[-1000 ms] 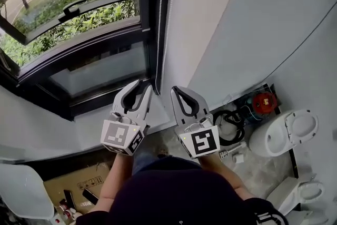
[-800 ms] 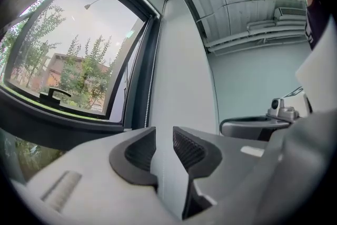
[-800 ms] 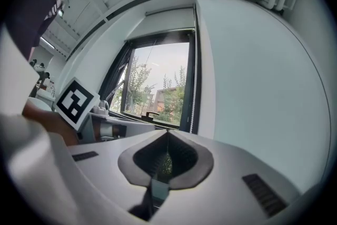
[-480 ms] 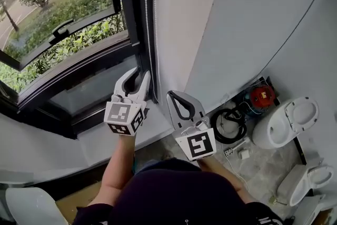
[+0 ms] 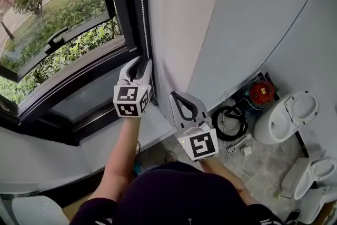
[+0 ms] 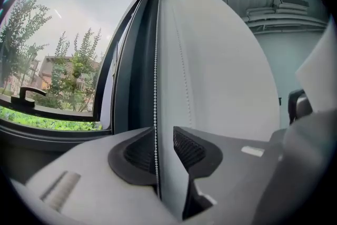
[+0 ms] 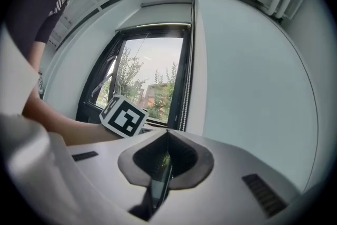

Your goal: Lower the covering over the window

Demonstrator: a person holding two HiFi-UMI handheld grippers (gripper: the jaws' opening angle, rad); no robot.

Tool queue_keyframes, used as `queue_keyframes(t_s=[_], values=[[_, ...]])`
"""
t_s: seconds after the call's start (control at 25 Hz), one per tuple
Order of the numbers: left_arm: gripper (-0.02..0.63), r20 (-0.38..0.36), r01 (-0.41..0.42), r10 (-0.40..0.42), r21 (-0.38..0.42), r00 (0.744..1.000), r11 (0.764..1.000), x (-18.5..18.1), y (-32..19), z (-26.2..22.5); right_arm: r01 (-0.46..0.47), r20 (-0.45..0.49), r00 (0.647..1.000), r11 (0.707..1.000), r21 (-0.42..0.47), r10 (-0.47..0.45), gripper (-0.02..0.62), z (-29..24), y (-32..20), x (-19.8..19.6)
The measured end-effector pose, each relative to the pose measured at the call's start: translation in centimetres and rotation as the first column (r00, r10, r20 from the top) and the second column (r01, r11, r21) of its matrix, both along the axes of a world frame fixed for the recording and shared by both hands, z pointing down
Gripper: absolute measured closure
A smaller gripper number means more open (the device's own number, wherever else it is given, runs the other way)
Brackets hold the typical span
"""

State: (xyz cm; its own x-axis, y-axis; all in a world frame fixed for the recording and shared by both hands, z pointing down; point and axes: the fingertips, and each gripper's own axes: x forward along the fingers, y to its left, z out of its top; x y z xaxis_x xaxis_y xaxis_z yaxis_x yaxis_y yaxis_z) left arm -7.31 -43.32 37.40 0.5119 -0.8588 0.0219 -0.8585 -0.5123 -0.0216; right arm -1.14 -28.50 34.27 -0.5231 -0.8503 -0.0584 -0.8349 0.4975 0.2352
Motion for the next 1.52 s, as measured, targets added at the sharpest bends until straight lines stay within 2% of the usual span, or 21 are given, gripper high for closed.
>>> queue_keyframes(t_s=[0.28,0.56,0.88,0.96,1.0,1.04,1.24,1.52], values=[[0.487,0.082,0.038,-0.037,-0.011,0.996,0.999,0.5,-2.8,1.3,-0.010,-0.001,1.000,1.000,0.003,0.010,0.583,-0.2,-0.3,0.0],[0.483,0.107,0.064,-0.061,-0.023,0.992,0.998,0.5,-4.3,2.0,-0.018,0.004,1.000,1.000,0.006,0.018,0.583,-0.3,-0.4,-0.3],[0.483,0.179,0.122,-0.109,-0.063,0.978,0.991,0.4,-5.3,3.3,-0.022,0.000,1.000,1.000,0.016,0.022,0.583,-0.6,0.2,-0.3],[0.504,0.179,0.141,-0.127,-0.066,0.976,0.988,0.0,-5.4,3.4,-0.025,0.000,1.000,1.000,0.018,0.025,0.583,-0.6,0.4,-0.2],[0.548,0.171,0.147,-0.134,-0.068,0.976,0.987,-0.4,-5.4,3.4,-0.026,0.001,1.000,0.999,0.019,0.026,0.583,-0.6,0.5,-0.2],[0.580,0.159,0.144,-0.132,-0.071,0.978,0.987,-0.6,-5.4,3.3,-0.027,0.003,1.000,0.999,0.019,0.027,0.583,-0.7,0.5,-0.2],[0.583,0.134,0.083,-0.073,-0.072,0.988,0.994,-1.0,-4.0,2.9,-0.021,0.005,1.000,1.000,0.018,0.021,0.583,-0.7,0.7,-0.4],[0.584,0.125,-0.055,0.063,-0.064,0.990,0.996,-1.5,3.2,2.6,0.012,0.054,0.998,1.000,0.001,-0.012,0.583,-0.8,0.4,-1.5]])
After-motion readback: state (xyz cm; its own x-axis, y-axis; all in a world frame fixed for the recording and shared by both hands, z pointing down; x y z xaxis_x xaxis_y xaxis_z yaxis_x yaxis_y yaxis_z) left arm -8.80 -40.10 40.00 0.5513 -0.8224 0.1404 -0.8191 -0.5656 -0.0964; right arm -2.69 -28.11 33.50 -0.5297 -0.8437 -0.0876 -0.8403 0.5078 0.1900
